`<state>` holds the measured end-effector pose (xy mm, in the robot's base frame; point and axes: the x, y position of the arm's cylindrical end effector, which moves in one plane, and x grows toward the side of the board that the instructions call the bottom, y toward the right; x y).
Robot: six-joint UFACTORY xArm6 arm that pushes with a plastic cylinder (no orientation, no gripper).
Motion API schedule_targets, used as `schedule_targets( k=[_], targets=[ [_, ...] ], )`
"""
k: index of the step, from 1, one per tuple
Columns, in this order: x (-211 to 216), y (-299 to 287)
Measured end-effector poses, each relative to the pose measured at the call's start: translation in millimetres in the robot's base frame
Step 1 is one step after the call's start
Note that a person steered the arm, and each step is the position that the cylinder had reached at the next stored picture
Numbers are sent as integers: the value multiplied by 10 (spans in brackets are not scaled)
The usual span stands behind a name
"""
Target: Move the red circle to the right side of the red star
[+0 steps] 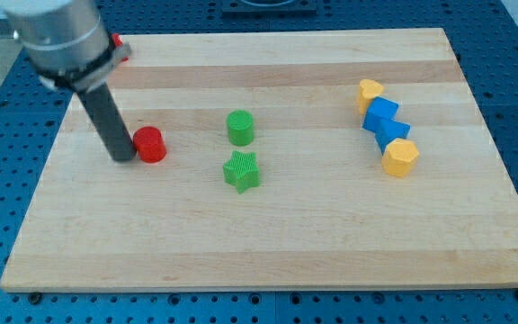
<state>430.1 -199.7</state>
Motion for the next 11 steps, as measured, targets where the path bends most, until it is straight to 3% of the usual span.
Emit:
schedule_targets(
  k=[1,2,3,5,6,10,11],
  targets=[
    [170,-7],
    [678,39],
    [556,324],
    [-526,352],
    [-843,399],
    [-1530,398],
    [-1399,636]
  ],
)
